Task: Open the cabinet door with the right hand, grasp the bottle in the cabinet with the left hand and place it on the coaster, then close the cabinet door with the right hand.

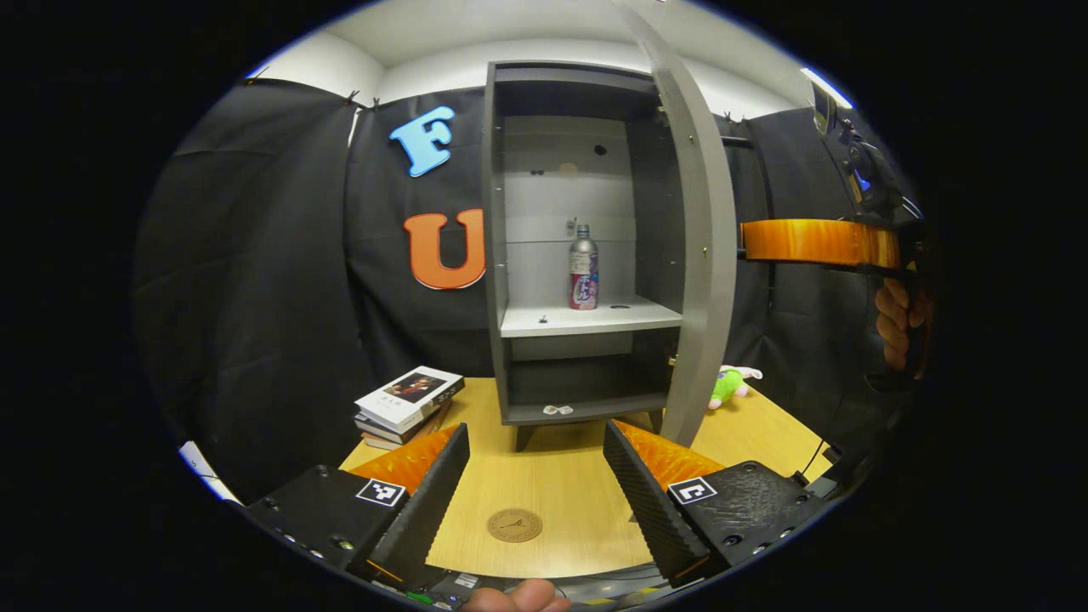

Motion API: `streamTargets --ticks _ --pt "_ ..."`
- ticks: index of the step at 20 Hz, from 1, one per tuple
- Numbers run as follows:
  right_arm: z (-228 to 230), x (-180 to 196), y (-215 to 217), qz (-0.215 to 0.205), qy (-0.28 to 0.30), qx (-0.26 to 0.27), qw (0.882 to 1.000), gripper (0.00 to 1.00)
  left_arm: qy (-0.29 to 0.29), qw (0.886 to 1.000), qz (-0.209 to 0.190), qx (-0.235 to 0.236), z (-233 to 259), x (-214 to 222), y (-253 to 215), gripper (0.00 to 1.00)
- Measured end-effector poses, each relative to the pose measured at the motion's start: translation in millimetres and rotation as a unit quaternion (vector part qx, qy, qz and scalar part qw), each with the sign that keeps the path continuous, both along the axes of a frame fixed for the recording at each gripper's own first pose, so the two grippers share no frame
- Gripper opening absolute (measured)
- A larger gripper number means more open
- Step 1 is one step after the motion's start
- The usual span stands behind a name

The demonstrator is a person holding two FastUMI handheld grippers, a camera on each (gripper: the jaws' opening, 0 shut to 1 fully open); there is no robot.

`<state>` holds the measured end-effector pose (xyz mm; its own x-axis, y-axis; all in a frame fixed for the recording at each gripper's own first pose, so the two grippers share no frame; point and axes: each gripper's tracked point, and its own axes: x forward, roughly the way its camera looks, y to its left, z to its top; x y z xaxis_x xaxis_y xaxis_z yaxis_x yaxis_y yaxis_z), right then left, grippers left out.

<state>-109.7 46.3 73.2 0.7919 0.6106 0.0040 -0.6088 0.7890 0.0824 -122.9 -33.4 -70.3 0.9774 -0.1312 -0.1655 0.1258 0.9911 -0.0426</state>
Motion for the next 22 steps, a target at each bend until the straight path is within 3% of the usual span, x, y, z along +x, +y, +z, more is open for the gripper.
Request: streamTargets --ticks 8,9,14,21,22 --pt "0 -10 -29 -0.072 0.009 -0.006 0.997 0.10 -0.003 0.997 -0.071 -0.001 -1 17 -52 0.96" --pt "0 -9 -30 -0.080 0.013 -0.003 0.997 0.10 -0.002 0.997 -0.077 -0.003 -1 19 -57 1.00" --pt "1 -9 -37 -0.128 0.029 0.024 0.991 0.11 0.000 0.994 -0.106 -0.010 -6 24 -71 0.96" --pt "1 -16 -52 -0.240 0.002 -0.003 0.971 0.20 0.009 0.990 -0.139 -0.009 -13 40 -81 0.96" --pt "0 -18 -56 -0.257 0.001 -0.001 0.966 0.29 0.007 0.990 -0.143 -0.010 -12 42 -83 0.96"
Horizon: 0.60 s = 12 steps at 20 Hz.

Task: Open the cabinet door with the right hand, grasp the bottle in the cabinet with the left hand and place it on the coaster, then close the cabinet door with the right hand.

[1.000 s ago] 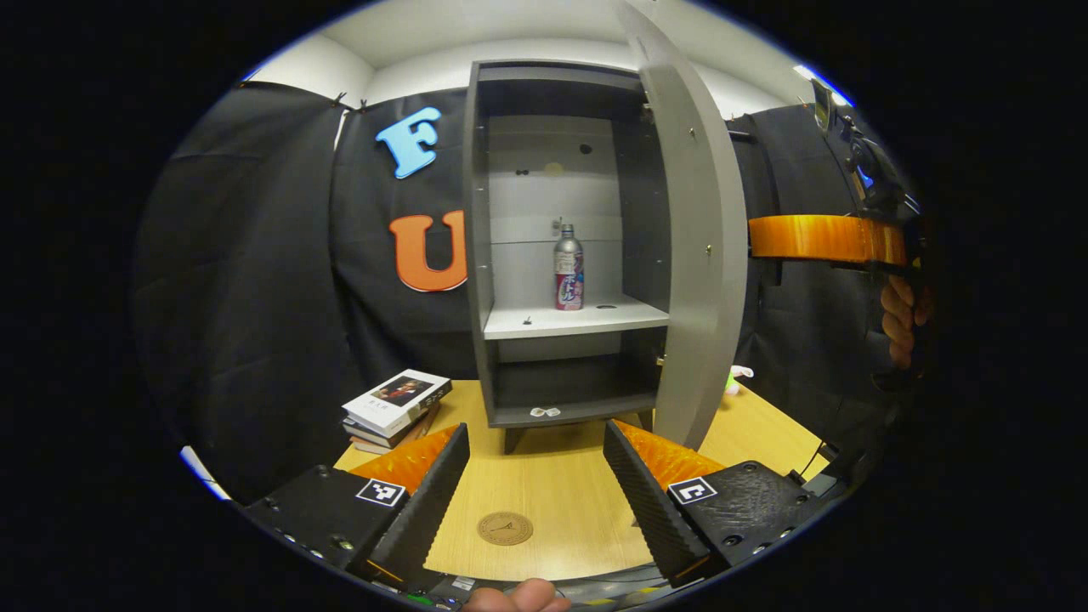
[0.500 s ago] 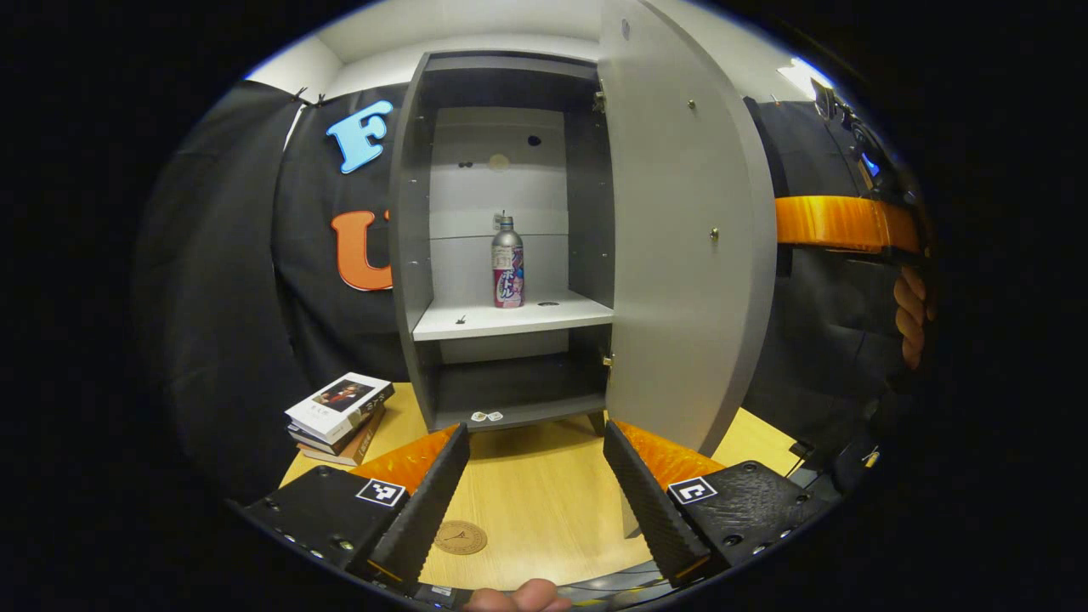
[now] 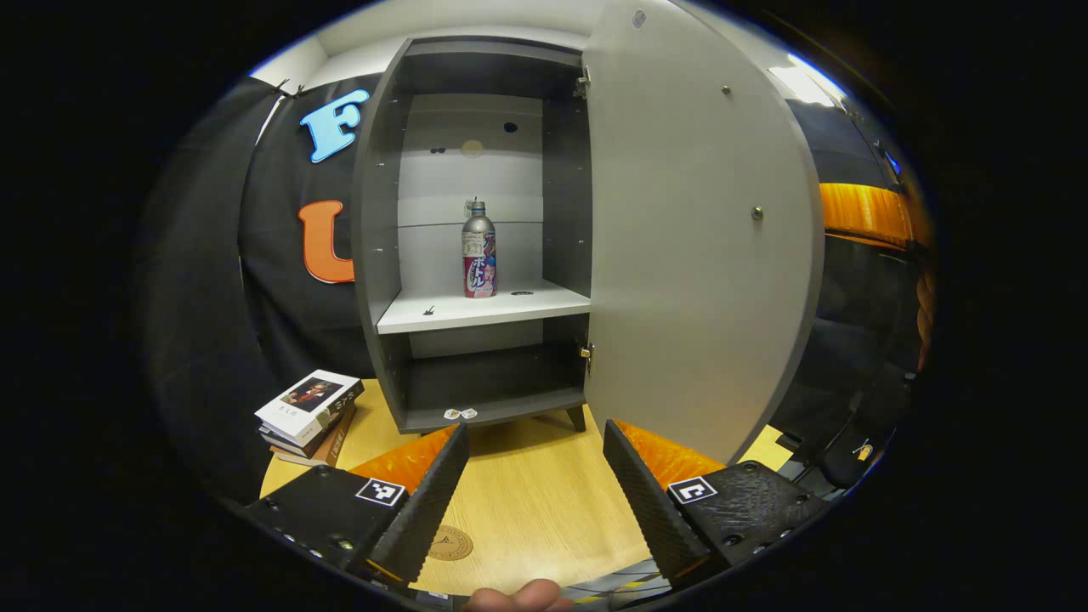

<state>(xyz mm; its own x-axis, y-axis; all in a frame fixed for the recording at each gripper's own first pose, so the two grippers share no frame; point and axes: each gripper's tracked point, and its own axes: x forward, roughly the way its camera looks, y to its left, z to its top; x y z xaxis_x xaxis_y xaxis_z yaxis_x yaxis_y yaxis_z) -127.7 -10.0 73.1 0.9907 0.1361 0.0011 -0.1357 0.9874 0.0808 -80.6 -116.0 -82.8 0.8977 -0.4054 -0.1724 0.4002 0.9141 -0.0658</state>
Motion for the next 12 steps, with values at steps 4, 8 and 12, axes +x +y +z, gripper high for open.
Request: streamTargets --ticks 4,8,12 --pt "-3 -9 -32 -0.064 0.002 0.018 0.998 0.49 0.006 1.000 -0.015 -0.006 -1 8 -9 0.96" --pt "-6 -4 -57 -0.094 0.012 0.048 0.994 0.94 -0.002 1.000 -0.021 -0.008 5 14 -18 0.96" --pt "-4 -11 -74 -0.130 0.000 0.059 0.990 0.96 -0.036 0.998 0.044 0.022 20 32 5 0.96"
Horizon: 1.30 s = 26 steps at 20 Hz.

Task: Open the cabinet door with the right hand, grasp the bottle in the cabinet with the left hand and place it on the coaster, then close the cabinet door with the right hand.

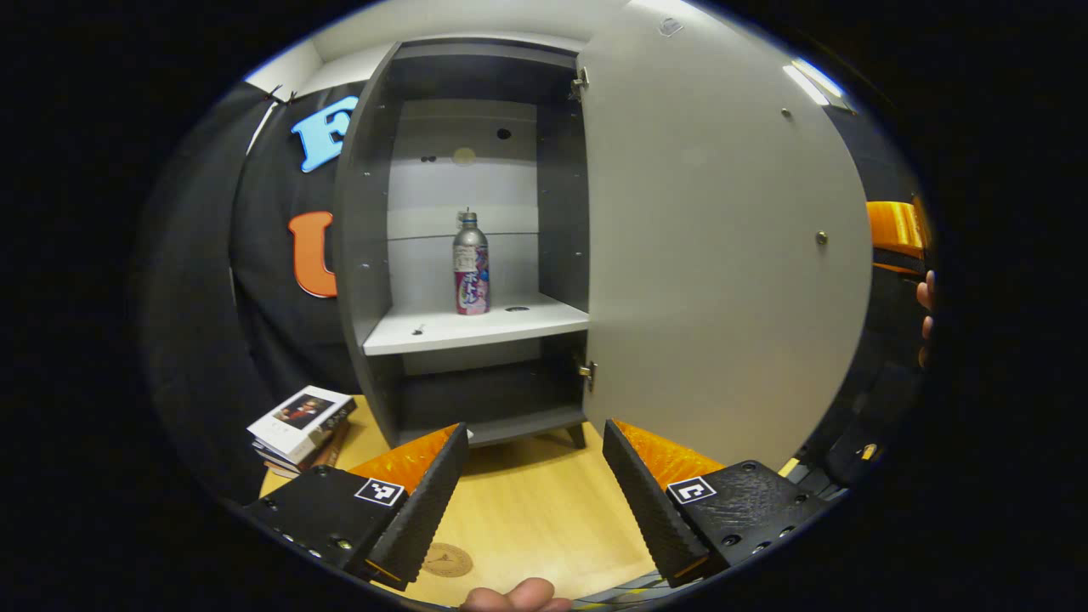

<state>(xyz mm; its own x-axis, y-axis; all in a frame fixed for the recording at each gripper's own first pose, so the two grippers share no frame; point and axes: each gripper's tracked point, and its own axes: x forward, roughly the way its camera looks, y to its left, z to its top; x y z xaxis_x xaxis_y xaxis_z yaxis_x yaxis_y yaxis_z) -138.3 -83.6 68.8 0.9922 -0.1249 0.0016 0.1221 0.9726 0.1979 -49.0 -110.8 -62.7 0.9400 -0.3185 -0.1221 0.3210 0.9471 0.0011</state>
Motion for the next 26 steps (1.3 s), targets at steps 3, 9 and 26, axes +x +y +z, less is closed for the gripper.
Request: streamTargets --ticks 3,9,26 --pt "-1 -5 -20 -0.033 -0.002 0.001 0.999 0.96 -0.014 1.000 0.027 -0.001 12 23 6 0.96" --pt "7 -17 -55 -0.070 -0.034 0.074 0.994 0.94 -0.031 0.999 0.038 -0.020 59 112 -6 0.96" --pt "-31 -11 -61 -0.064 0.061 -0.031 0.996 0.97 -0.076 0.991 0.113 -0.010 120 337 -12 0.96"
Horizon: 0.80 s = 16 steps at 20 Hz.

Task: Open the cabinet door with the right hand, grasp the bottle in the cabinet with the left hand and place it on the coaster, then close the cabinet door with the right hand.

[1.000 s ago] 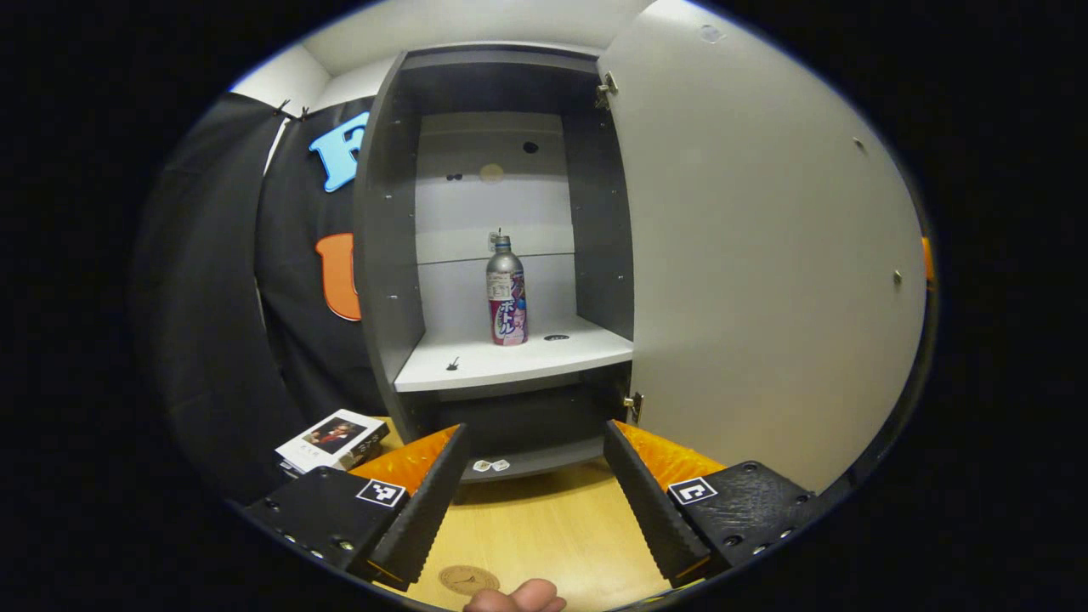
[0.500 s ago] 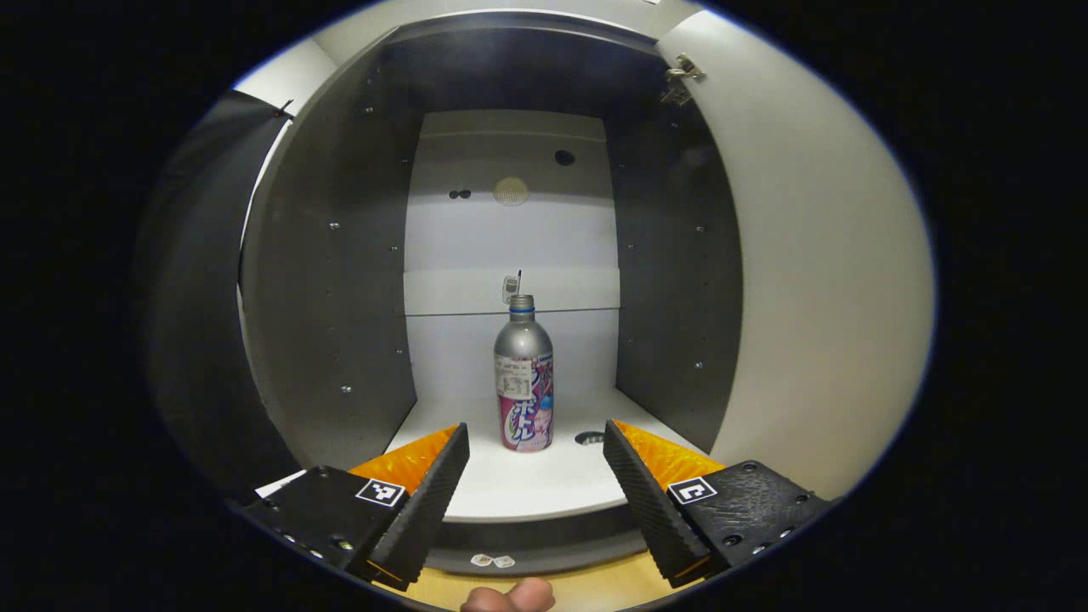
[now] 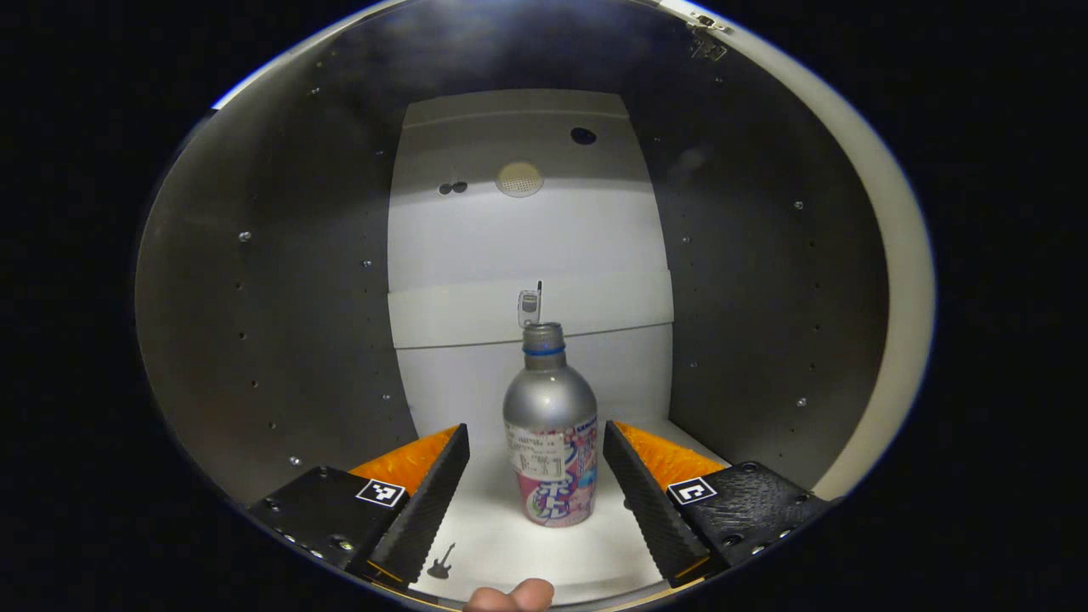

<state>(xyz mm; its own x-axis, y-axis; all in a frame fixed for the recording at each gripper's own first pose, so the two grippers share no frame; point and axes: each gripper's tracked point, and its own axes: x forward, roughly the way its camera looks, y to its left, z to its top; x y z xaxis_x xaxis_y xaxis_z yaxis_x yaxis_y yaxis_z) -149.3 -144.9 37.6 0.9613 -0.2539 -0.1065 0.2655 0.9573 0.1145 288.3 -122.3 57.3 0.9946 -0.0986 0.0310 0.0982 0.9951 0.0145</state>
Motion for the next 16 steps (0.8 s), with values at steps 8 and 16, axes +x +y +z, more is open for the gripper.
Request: streamTargets --ticks 8,16 --pt "10 3 -18 -0.030 -0.006 -0.027 0.999 0.97 0.022 0.999 -0.007 -0.024 -9 34 -10 0.96" --pt "7 6 -21 -0.021 -0.004 -0.016 1.000 0.97 0.020 0.999 -0.008 -0.024 0 19 -12 0.76"
